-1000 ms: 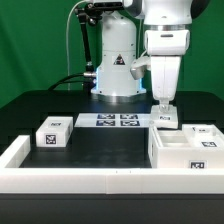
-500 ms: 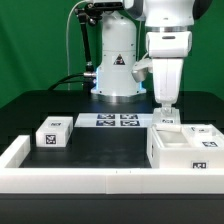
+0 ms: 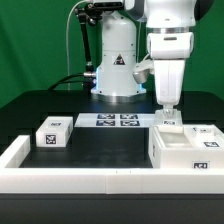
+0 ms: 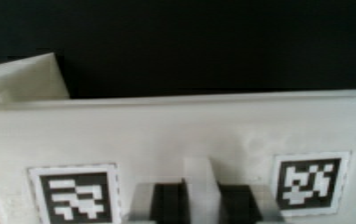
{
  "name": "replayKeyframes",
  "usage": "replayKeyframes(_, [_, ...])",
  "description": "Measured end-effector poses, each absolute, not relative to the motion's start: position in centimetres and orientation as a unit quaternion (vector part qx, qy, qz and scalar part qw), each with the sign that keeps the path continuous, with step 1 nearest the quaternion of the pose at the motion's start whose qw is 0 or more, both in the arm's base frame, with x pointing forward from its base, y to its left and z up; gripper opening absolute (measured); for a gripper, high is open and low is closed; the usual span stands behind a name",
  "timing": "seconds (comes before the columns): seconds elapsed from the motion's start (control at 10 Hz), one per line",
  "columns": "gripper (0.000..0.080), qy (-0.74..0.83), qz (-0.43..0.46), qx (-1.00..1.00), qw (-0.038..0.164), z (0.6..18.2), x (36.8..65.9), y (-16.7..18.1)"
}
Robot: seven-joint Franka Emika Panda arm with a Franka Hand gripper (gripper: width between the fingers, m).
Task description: Assemble cabinet
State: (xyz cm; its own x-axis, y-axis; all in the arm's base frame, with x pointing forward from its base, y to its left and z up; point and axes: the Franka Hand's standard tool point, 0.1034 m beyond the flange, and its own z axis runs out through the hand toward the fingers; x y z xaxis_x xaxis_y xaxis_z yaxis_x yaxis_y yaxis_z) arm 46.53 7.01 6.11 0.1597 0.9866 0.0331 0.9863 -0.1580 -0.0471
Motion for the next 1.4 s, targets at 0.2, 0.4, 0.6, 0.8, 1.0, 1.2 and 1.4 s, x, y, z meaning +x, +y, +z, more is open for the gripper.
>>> replayKeyframes(0.2, [0.0069,-0.67,0.002,-0.742,0.028,6.1,46.6,6.7])
replayKeyframes(0.4, [0.0069,-0.684,0.0,-0.729,0.026,5.9,46.5,6.6])
replayKeyframes(0.6, [0.0069,-0.683,0.0,-0.73,0.025,5.9,46.6,6.6])
replayKeyframes(0.8, [0.0069,-0.683,0.0,-0.73,0.025,5.9,46.6,6.6])
replayKeyframes(1.0, [0.0069,-0.69,0.012,-0.723,0.03,6.1,48.3,6.4])
replayKeyframes(1.2, [0.0069,-0.689,0.009,-0.724,0.029,6.0,49.0,6.3])
replayKeyframes(1.4, [0.007,-0.688,0.012,-0.725,0.03,6.1,49.2,6.3])
